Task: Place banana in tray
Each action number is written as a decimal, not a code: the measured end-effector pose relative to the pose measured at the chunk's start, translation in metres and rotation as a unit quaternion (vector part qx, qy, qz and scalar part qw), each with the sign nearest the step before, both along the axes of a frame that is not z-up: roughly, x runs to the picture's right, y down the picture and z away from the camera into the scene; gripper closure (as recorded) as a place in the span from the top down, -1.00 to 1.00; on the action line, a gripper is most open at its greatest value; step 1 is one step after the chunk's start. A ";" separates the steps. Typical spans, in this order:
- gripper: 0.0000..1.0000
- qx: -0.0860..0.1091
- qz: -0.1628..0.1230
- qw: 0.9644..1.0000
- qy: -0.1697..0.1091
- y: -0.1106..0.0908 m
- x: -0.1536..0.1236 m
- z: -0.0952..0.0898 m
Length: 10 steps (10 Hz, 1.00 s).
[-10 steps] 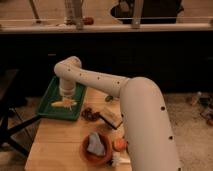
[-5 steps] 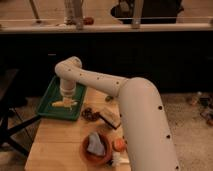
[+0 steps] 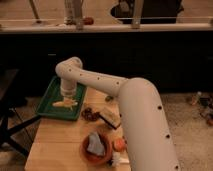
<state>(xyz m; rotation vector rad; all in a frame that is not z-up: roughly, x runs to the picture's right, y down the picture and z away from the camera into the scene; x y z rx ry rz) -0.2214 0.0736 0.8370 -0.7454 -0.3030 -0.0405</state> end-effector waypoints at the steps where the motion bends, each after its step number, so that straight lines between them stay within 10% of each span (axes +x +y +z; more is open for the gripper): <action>1: -0.89 -0.001 0.000 1.000 0.000 0.000 0.001 0.000; 10: -0.56 -0.006 -0.001 1.000 0.003 0.002 0.004 0.003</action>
